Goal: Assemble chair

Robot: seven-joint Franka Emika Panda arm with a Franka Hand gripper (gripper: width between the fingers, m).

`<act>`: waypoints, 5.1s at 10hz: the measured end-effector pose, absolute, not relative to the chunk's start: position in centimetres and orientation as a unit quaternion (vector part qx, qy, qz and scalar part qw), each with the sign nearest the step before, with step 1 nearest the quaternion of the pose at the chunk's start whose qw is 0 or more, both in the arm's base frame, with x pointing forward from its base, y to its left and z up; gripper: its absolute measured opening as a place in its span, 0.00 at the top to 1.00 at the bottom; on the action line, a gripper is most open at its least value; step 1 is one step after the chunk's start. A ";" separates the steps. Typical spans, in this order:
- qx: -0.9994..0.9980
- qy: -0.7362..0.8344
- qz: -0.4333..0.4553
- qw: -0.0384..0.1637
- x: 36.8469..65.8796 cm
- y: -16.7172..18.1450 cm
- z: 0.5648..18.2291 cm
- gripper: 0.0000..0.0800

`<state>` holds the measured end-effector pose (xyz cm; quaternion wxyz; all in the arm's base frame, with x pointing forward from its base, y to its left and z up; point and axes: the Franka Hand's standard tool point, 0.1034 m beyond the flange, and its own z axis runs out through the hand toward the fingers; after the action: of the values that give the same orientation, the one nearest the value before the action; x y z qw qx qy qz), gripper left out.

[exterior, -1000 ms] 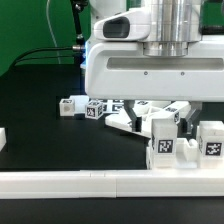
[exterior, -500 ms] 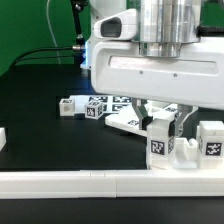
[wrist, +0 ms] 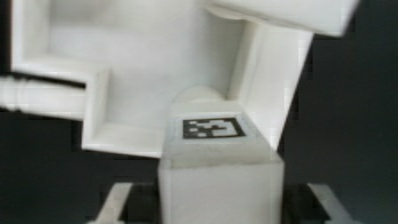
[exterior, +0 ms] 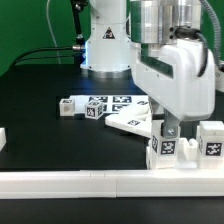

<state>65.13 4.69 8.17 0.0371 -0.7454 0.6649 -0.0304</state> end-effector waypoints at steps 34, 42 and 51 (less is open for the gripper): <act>-0.866 0.495 -0.045 0.048 65.1 5.1 7.6 0.19; -0.956 0.285 -0.066 0.020 65.2 4.0 7.4 0.62; -0.629 0.777 -0.020 0.029 64.8 3.9 7.3 0.64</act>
Offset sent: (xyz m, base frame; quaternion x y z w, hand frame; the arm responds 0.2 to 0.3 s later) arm 0.0033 0.0069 0.0059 0.0052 -0.0284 -0.4484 0.8934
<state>64.84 3.90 7.27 0.0289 -0.6290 0.7766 -0.0200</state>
